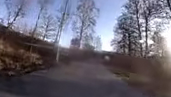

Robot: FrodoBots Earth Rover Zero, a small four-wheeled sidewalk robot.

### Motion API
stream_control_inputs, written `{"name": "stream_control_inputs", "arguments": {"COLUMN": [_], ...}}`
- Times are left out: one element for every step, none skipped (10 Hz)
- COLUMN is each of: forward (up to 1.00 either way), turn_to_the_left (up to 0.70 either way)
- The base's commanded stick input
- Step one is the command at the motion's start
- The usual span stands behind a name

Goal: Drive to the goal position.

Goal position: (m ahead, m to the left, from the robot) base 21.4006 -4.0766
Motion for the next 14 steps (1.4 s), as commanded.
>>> {"name": "stream_control_inputs", "arguments": {"forward": [1.0, 1.0, 1.0, 1.0, 1.0, 1.0, 1.0, 1.0, 1.0, 1.0, 1.0, 1.0, 1.0, 1.0], "turn_to_the_left": [0.0, 0.0, 0.0, 0.0, 0.0, 0.0, 0.0, 0.0, 0.0, 0.0, 0.0, 0.0, 0.0, 0.0]}}
